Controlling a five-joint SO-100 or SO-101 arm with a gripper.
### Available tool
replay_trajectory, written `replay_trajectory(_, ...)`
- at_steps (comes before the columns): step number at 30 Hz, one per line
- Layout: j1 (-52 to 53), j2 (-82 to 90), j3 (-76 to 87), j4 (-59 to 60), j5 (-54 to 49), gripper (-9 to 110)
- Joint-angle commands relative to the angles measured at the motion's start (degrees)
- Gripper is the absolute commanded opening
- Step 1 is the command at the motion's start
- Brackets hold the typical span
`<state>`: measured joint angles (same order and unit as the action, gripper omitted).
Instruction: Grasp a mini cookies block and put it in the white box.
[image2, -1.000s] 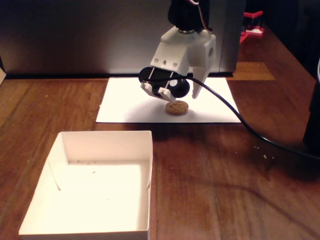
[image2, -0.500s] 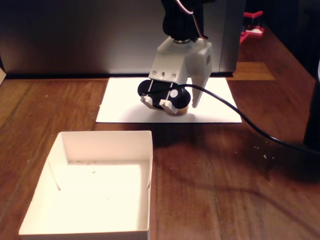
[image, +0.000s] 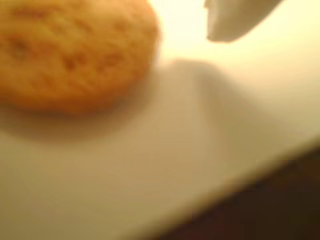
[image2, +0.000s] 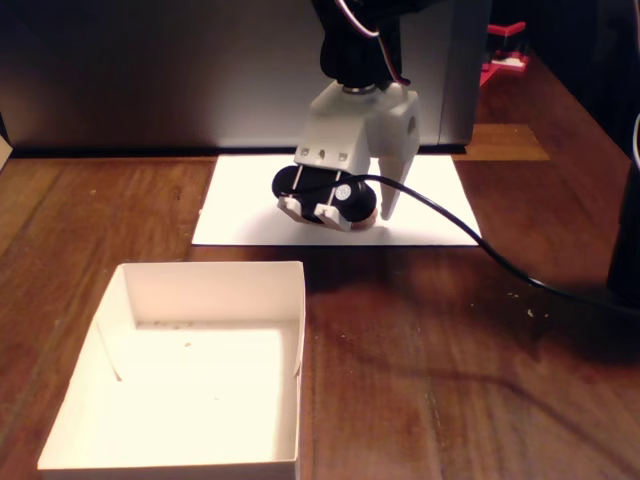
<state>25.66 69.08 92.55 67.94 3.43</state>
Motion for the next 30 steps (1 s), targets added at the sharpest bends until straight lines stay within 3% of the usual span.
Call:
replay_trajectory(1,0.8,1.4,-6.1,-0.5,-0.6,33)
replay_trajectory(30,2.0,-2.6,-7.3,-1.8,0.9,29)
